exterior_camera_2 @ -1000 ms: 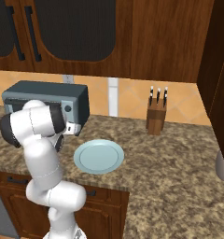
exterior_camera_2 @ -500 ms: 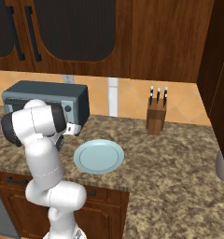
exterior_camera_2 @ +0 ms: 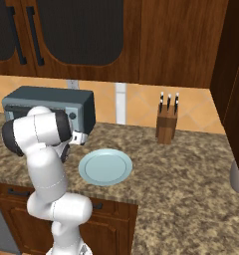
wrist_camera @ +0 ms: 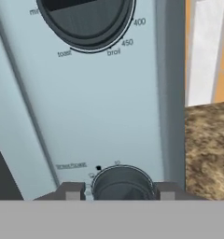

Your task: Pick up the kebab skewer and baguette bread, and place them inside the toaster oven. Close the toaster oven door and start by setting the timer.

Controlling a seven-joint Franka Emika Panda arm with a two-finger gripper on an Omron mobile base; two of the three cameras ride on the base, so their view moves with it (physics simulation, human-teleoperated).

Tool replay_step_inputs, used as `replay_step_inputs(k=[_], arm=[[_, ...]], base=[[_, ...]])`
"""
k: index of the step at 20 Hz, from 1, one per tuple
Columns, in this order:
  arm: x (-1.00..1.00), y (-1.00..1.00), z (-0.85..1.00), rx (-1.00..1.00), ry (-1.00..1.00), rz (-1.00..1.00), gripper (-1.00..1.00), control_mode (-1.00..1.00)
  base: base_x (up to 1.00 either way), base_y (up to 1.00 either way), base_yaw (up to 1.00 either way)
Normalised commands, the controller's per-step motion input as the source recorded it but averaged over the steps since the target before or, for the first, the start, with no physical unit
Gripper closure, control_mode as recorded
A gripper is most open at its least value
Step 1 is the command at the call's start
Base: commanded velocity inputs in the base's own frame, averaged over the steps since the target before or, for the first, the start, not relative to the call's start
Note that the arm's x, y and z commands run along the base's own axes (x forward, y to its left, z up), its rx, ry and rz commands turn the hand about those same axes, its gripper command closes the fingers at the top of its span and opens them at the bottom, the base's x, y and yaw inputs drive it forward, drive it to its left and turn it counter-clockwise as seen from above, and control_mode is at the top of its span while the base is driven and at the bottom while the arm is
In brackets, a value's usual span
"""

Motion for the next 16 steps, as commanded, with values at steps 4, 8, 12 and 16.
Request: replay_step_inputs(k=[4,8,12,16], arm=[[0.11,-0.04,-0.07,0.0,-0.01,0.0,1.0,-1.0],[0.05,-0.04,-0.2,0.06,-0.02,0.0,1.0,-1.0],[0.0,-0.05,-0.21,0.14,-0.03,0.0,1.0,-1.0],[0.0,-0.17,-0.19,0.22,-0.06,0.0,1.0,-1.0]], base=[[0.0,0.0,0.0],[0.0,0.0,0.0],[0.0,0.0,0.0],[0.0,0.0,0.0]])
